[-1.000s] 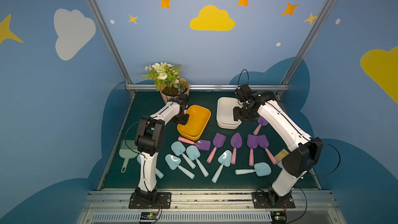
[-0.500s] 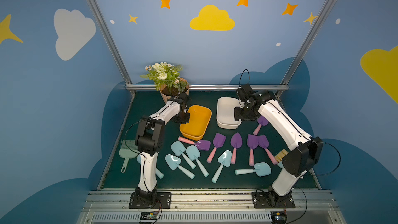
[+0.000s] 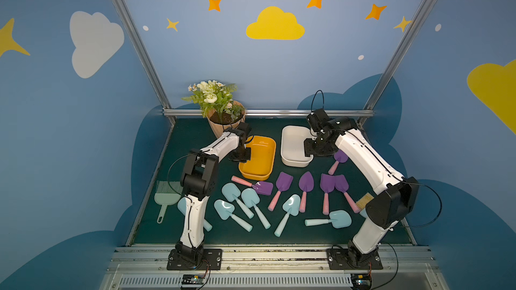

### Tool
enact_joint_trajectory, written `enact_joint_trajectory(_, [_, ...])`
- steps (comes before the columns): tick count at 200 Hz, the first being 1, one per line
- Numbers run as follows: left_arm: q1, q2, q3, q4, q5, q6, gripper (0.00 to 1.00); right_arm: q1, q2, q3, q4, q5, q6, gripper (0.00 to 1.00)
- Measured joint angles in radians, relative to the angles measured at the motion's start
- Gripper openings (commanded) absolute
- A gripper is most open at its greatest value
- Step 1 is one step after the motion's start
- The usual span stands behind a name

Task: Sort the small shovels by color and place them into the storage box
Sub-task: Move the storage box to the center of the board.

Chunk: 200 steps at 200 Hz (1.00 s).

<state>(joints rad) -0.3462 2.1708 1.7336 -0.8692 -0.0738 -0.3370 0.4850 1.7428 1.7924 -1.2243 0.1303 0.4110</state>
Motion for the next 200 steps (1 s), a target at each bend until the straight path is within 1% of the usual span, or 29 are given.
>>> enact_joint_trajectory(37, [-0.009, 0.001, 0.011, -0.007, 0.011, -0.015, 0.03, -0.004, 0.000, 0.000, 0.000, 0.000, 0.000, 0.61])
enact_joint_trajectory(48, [-0.011, 0.001, 0.015, -0.008, 0.012, -0.016, 0.05, -0.005, 0.000, 0.000, 0.000, -0.001, 0.000, 0.61])
enact_joint_trajectory(57, [-0.011, 0.001, 0.019, -0.010, 0.012, -0.018, 0.11, -0.006, 0.000, 0.000, 0.000, -0.001, 0.000, 0.61])
enact_joint_trajectory(72, [-0.013, 0.001, 0.021, -0.012, 0.015, -0.019, 0.27, -0.006, 0.000, 0.000, 0.000, -0.001, 0.000, 0.61])
enact_joint_trajectory(92, [-0.014, 0.000, 0.024, -0.016, 0.014, -0.022, 0.41, -0.006, 0.000, 0.003, 0.000, -0.004, 0.000, 0.62])
enact_joint_trajectory(127, [-0.017, -0.014, 0.046, -0.032, -0.004, -0.011, 0.54, -0.006, 0.000, 0.010, -0.001, -0.016, 0.000, 0.62])
enact_joint_trajectory(138, [-0.020, -0.035, 0.051, -0.036, -0.017, -0.005, 0.61, -0.006, 0.000, 0.019, -0.003, -0.018, 0.000, 0.62])
enact_joint_trajectory(157, [-0.023, -0.101, 0.051, -0.044, -0.043, 0.000, 0.61, -0.005, 0.000, 0.038, -0.007, -0.019, 0.003, 0.69])
enact_joint_trajectory(175, [-0.026, -0.197, 0.051, -0.050, -0.064, 0.008, 0.60, -0.004, -0.001, 0.053, -0.010, -0.019, 0.003, 0.69])
enact_joint_trajectory(200, [-0.033, -0.391, 0.025, -0.043, -0.095, 0.030, 0.60, -0.003, -0.014, 0.055, -0.019, -0.015, 0.010, 0.68])
